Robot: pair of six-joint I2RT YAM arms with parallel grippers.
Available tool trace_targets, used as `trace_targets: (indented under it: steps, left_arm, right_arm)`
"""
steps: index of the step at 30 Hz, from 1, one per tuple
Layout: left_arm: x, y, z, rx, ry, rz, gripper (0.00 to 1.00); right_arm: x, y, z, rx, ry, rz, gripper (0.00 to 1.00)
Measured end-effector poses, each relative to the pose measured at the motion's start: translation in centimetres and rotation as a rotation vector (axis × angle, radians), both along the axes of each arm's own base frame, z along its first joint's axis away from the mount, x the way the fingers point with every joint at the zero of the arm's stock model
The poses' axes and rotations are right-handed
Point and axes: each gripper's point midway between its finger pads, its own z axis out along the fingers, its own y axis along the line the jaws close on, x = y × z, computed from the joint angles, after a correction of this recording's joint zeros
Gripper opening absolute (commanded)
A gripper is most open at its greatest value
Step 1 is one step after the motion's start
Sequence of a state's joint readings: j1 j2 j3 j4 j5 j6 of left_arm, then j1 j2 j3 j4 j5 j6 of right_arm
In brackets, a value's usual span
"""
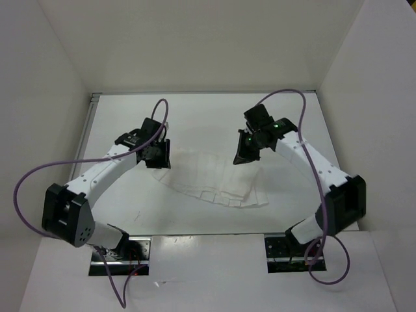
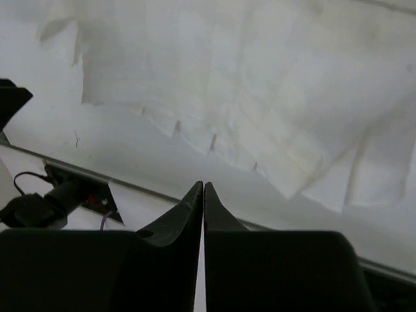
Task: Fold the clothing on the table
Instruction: Fold the skirt
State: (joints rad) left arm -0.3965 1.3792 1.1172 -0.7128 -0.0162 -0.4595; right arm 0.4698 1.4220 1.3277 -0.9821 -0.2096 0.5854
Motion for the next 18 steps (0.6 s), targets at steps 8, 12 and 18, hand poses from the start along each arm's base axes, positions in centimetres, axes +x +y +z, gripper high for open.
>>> trace_targets:
  steps: [8, 12, 18]
  left_arm:
    - [1.7, 0.9, -5.9, 0.109, 0.095, 0.084, 0.17]
    - [2.1, 1.9, -6.9, 0.169, 0.091, 0.112, 0.3]
    - [2.9, 1.9, -6.7, 0.162, 0.061, 0.139, 0.42]
  right_arm:
    - [4.4, 3.2, -10.5, -0.04, 0.137, -0.026, 0.03]
    - [3.6, 2.5, -13.6, -0.094, 0.196, -0.036, 0.02]
    - [2.6, 1.8, -17.2, -0.133, 0.268, -0.036, 0.02]
